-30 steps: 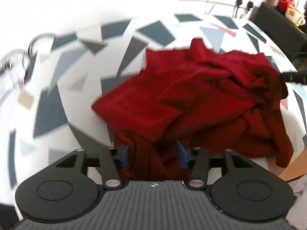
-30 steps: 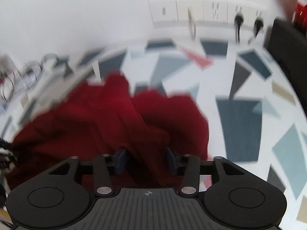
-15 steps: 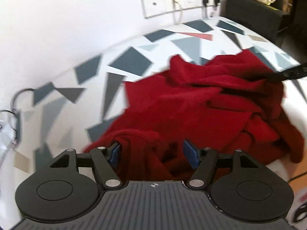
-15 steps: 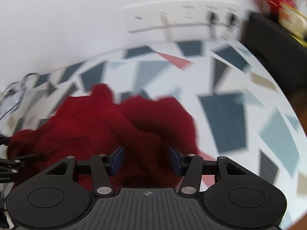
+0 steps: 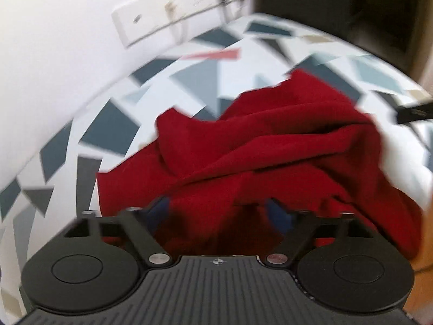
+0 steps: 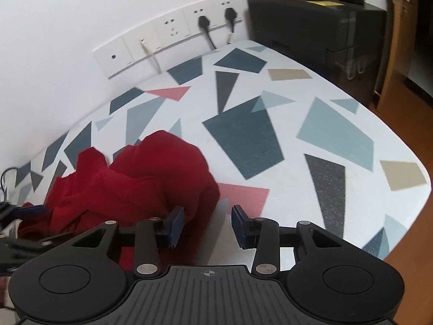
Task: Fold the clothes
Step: 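Lower the red garment onto the patterned table and open both grippers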
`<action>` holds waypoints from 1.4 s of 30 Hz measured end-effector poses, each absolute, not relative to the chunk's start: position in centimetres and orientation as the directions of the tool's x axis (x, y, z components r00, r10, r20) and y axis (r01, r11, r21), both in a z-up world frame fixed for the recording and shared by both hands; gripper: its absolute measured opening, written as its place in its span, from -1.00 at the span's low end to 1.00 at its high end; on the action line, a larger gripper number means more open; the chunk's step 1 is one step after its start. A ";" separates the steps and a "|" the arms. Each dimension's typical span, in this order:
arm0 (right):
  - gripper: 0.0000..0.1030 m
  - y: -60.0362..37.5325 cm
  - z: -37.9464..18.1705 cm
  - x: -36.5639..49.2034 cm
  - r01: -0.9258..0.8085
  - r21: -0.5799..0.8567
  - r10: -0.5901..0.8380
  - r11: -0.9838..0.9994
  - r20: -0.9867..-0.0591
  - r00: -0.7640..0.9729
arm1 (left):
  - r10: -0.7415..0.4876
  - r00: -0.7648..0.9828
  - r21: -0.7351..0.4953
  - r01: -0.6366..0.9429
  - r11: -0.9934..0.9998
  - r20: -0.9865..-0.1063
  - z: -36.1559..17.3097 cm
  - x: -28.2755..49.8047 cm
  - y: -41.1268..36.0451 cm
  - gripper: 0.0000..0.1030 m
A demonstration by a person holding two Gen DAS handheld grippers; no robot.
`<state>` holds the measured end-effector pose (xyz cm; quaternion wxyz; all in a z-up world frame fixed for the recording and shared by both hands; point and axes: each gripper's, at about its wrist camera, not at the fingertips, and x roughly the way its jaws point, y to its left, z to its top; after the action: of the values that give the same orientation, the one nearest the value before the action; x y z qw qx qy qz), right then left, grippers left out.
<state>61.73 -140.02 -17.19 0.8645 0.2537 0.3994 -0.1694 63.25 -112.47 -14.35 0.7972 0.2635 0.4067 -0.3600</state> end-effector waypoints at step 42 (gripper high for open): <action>0.08 -131.1 -15.3 73.1 0.281 0.236 -0.043 0.930 -0.690 0.723 | -0.285 0.471 0.091 0.629 0.772 -0.835 -12.1 69.2 -96.9 0.62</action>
<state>73.13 -131.09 -15.34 0.9134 0.1644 0.3618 -0.0885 69.23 -96.89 -12.12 0.8344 0.1975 0.4355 -0.2739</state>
